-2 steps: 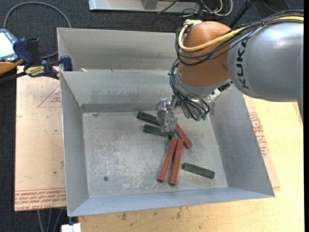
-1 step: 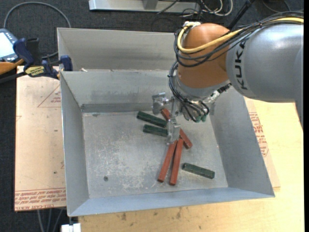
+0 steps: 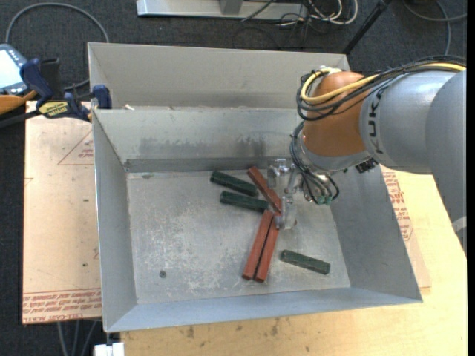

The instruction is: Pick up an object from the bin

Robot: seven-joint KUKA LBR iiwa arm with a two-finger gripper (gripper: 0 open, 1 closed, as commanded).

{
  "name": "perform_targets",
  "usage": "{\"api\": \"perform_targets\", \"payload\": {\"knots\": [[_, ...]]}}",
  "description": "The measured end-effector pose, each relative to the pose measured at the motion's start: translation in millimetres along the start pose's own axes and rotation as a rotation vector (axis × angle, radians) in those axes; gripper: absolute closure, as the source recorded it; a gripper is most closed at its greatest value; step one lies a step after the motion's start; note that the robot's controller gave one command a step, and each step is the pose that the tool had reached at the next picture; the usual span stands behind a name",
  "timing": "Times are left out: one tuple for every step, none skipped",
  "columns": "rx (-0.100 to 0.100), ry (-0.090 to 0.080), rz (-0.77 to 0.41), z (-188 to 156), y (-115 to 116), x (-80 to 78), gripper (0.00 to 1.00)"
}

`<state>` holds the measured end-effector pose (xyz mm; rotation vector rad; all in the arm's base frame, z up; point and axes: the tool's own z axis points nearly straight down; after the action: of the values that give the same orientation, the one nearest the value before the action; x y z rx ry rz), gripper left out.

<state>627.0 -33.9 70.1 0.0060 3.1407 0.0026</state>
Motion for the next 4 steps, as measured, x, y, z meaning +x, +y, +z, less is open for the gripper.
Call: {"api": "perform_targets", "payload": {"knots": [[-0.001,-0.004,0.085,-1.9,-10.2,-10.0,0.00],[0.000,-0.014,0.087,-4.7,-11.2,-12.5,1.00],[0.002,-0.007,-0.164,-42.5,-8.8,-26.9,1.00],[0.000,-0.004,-0.163,-41.0,-9.0,-25.9,0.00]]}}
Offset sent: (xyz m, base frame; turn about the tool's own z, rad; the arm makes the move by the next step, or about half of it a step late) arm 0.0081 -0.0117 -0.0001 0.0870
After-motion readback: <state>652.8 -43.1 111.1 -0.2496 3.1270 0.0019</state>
